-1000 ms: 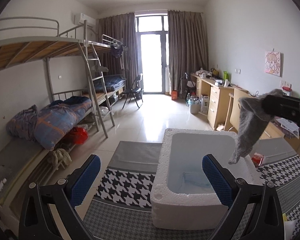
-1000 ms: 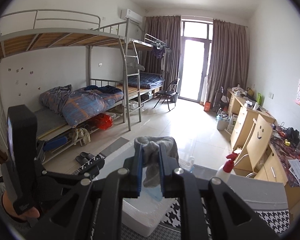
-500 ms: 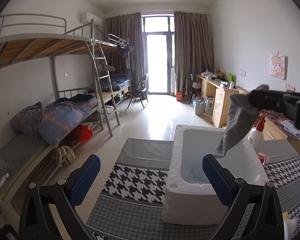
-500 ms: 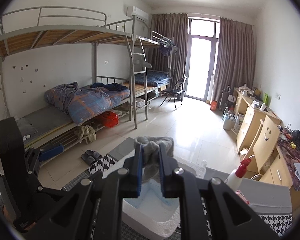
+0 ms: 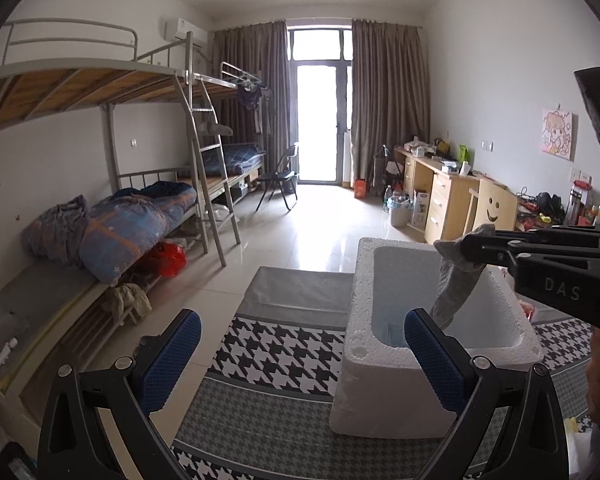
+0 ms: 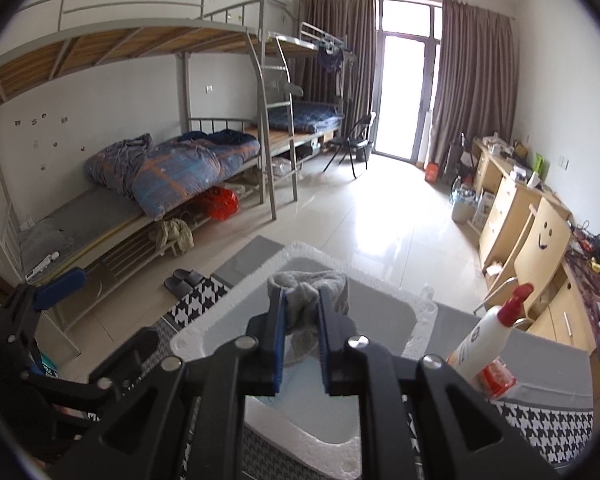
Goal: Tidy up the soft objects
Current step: 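Lower the grey sock into the foam box and open the right tool, then move both tools back from the foam box to the table pile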
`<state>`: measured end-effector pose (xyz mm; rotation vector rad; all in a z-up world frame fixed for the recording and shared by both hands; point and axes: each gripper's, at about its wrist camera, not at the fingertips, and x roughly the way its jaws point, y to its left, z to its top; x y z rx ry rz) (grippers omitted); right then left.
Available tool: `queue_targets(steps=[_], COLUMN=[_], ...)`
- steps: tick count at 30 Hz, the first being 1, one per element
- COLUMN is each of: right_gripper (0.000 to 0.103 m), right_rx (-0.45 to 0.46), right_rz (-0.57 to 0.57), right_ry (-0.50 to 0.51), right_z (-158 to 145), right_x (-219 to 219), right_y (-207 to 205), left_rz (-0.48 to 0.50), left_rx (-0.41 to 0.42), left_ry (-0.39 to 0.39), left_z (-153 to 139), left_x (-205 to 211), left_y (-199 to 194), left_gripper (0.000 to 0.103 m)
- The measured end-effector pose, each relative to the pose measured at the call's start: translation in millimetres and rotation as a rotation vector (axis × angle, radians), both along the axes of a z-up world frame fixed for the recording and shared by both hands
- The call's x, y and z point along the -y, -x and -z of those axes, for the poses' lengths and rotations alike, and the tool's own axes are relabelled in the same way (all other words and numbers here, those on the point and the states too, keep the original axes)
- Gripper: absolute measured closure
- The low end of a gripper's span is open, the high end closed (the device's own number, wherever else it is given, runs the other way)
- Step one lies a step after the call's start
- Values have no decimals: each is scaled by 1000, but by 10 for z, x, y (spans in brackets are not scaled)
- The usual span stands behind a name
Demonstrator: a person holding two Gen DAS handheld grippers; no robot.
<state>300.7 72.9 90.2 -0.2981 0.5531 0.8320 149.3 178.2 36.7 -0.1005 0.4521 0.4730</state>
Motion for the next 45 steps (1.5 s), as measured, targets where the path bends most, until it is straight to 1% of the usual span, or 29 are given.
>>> queue_targets(steps=[7, 10, 12, 14, 21, 30, 33, 37, 39, 41, 43, 45], right_gripper=[85, 69, 45, 39, 39, 38, 34, 30, 25, 22, 20, 19], right_rx=[-48, -59, -76, -79, -53, -22, -2, 23, 19, 32, 61, 72], right_rz=[16, 30, 27, 31, 33, 57, 63, 73, 78, 77, 77, 72], right_ry=[16, 44, 45, 34, 16, -39, -40, -65, -80, -86, -81, -87], right_z=[106, 138, 160, 153, 64, -90, -116, -180, -197, -213, -221, -233], right_x=[6, -21, -18, 9, 82, 339, 423, 550, 604, 667, 710, 744], right_y=[-115, -151, -165, -154, -80, 31, 91, 149, 168, 204, 260, 305], left_rz=[5, 8, 9, 7, 21, 57, 63, 73, 90, 116, 126, 136], left_rx=[5, 10, 9, 10, 9, 34, 38, 45, 52, 67, 74, 82], left_ry=[13, 23, 21, 27, 35, 5, -2, -7, -6, -4, -4, -6], left_z=[5, 16, 20, 23, 3, -145, -197, -253, -272, -297, -315, -343], left_x=[-28, -49, -51, -69, -29, 170, 226, 303, 347, 382, 431, 487], left_y=[25, 44, 53, 55, 53, 124, 120, 128, 146, 166, 191, 223], left_gripper=[1, 1, 1, 1, 1, 1, 1, 1, 1, 1, 1, 1])
